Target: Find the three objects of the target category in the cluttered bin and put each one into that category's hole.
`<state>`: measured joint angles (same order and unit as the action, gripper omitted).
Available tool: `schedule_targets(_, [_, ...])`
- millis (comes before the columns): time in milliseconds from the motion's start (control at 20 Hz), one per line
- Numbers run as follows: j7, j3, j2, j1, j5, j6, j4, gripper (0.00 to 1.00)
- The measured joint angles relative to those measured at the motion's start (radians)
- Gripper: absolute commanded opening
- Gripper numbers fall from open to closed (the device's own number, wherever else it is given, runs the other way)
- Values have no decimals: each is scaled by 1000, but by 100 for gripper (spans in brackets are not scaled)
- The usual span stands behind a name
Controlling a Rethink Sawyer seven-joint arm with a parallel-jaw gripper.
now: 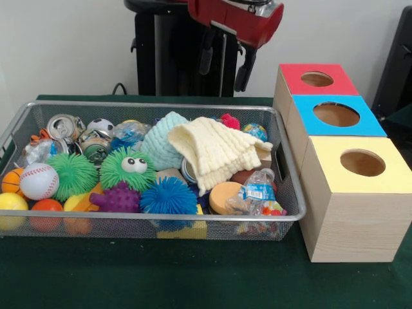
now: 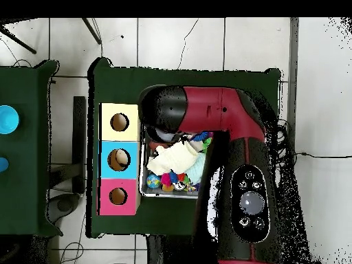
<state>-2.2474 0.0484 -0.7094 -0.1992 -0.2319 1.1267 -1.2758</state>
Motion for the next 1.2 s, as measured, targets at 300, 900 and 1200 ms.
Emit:
schedule_targets(300, [0,-14,-18,11,32,-17,-24,100])
schedule_targets(900, [-2,-79,-21,63,88,-43,-50,100])
schedule_targets(1200, [-2,-95,7,62,135,-59,-55,100])
